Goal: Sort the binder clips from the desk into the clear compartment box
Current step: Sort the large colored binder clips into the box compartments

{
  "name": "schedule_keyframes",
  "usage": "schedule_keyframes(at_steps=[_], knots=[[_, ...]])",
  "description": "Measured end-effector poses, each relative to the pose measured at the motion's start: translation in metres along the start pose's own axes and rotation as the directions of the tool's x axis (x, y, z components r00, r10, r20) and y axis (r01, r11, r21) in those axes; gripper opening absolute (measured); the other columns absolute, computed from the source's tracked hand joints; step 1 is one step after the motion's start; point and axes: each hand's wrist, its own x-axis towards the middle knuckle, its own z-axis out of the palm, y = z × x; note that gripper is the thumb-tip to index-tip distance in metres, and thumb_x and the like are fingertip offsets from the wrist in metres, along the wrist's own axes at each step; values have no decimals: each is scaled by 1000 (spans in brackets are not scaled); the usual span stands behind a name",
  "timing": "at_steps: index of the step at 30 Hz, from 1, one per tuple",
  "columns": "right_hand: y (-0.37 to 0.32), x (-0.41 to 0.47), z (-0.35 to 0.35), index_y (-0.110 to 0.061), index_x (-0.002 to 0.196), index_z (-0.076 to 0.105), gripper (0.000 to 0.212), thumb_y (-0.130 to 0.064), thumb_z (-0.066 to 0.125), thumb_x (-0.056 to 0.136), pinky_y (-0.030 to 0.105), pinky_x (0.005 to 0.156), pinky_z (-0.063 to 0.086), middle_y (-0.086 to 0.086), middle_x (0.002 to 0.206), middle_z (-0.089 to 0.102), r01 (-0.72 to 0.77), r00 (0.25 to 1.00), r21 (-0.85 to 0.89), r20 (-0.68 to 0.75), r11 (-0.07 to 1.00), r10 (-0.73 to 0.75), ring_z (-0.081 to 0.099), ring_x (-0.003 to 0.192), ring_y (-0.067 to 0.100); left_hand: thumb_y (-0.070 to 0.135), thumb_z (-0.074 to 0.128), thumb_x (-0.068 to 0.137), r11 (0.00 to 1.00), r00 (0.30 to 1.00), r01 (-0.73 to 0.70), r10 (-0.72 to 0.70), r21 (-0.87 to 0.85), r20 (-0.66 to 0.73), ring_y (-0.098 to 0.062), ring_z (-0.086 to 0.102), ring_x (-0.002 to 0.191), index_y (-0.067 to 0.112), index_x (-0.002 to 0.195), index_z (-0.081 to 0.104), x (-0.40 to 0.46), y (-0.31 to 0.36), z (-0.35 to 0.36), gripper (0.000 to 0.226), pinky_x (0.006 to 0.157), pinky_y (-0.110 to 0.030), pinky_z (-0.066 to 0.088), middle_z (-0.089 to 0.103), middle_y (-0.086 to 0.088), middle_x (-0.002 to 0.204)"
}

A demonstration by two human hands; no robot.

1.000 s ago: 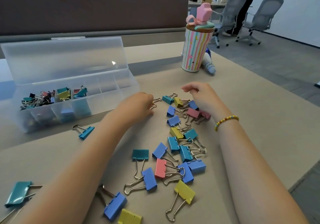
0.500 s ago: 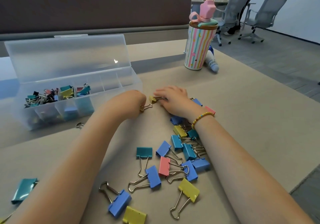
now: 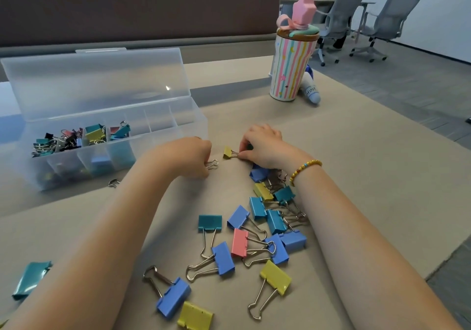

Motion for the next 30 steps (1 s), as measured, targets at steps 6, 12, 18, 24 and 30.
schedule_keyframes(at_steps=[6,12,18,24,30], knots=[[-3,-3,1,-18,118,57,27,-30,46,95,40,110,17,5,126,45,17,1000,-164,10,986,-16,34,122,25,31,52,87,999,998,26,-25,-32,52,-21,43,83,15,92,39,1,4,2,20,70,-28,34,43,3,80],[2,-12,-5,-20,101,54,11,-28,48,95,34,98,32,0,110,52,-5,997,194,-75,981,20,44,110,19,29,52,91,998,1000,-18,20,-61,20,-20,44,81,17,83,42,6,0,4,17,67,-27,32,47,0,84],[-8,-13,-17,-15,93,52,3,-14,50,95,14,70,48,-5,78,61,117,967,681,-243,723,73,60,76,7,20,55,92,940,997,-79,70,-333,-40,-8,61,66,18,76,46,-1,-5,-12,18,54,-19,43,62,3,76],[-57,15,-35,-1,99,60,11,-6,51,94,7,60,48,-1,73,59,222,953,765,-301,605,30,56,65,3,19,52,94,806,917,-99,-154,-584,-368,-16,62,77,15,100,54,-33,-63,-46,8,69,-25,50,63,-3,90],[-125,44,-34,-8,104,61,17,-16,47,97,10,63,45,-1,85,58,220,967,783,-256,581,-21,52,71,4,23,51,94,708,684,-76,-476,-703,-553,-15,52,78,8,104,62,-42,-115,-34,21,68,-25,43,58,-5,91]])
